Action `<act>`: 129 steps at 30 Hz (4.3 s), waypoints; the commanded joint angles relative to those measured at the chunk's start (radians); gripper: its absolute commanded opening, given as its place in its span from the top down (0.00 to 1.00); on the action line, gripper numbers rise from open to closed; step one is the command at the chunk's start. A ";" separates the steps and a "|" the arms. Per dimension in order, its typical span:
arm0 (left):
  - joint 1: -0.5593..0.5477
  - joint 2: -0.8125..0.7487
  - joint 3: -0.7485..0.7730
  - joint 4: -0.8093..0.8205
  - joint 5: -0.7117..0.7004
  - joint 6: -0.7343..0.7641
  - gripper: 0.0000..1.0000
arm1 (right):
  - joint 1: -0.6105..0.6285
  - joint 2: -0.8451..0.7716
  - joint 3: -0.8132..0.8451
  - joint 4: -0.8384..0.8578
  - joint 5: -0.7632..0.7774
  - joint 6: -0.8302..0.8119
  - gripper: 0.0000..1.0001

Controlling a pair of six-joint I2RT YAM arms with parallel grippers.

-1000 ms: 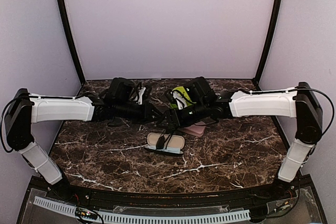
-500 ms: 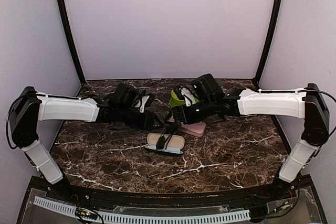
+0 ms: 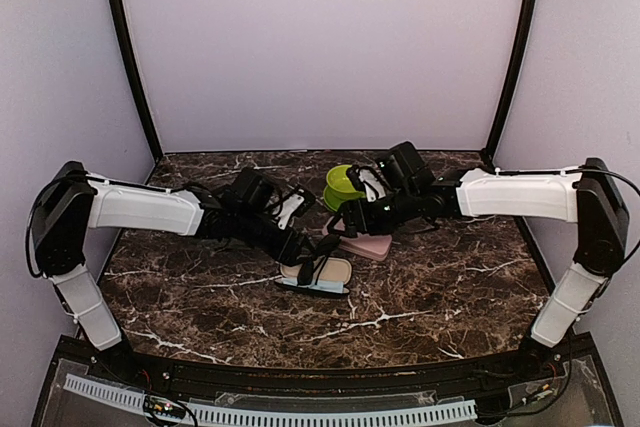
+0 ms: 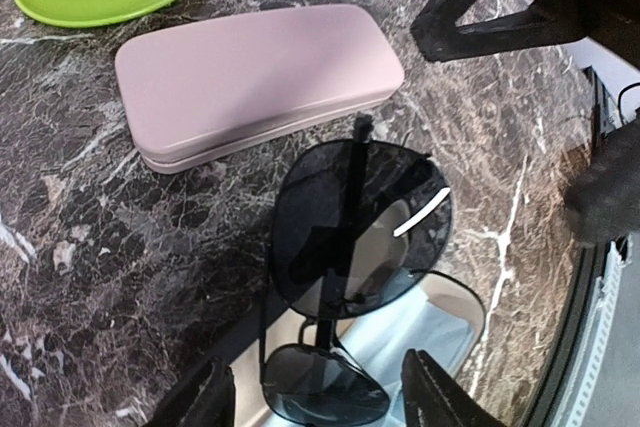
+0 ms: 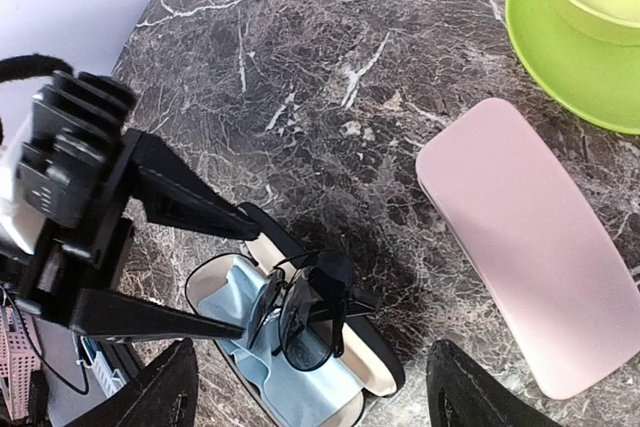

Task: Organize the sunglasses
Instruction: Pick up the sunglasses from the sunglasses case, then hold the opened sunglasses case at the center of the board.

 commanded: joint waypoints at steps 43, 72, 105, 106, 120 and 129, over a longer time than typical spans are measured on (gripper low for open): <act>-0.005 0.029 0.000 0.020 -0.006 0.016 0.42 | -0.061 0.238 0.009 0.320 -0.327 0.226 0.49; -0.020 0.067 0.043 0.021 -0.010 0.015 0.43 | -0.046 0.249 0.042 0.333 -0.330 0.237 0.70; -0.028 -0.075 0.028 0.016 -0.050 0.007 0.38 | -0.047 0.126 -0.007 0.383 -0.298 0.265 0.79; -0.028 -0.074 0.025 0.012 -0.046 0.006 0.38 | -0.047 0.126 -0.011 0.385 -0.298 0.267 0.79; -0.029 -0.117 -0.034 0.007 -0.025 -0.004 0.39 | -0.038 0.115 -0.091 0.435 -0.260 0.286 0.77; -0.042 -0.184 -0.160 -0.006 0.039 -0.040 0.53 | -0.032 0.119 -0.076 0.433 -0.235 0.279 0.77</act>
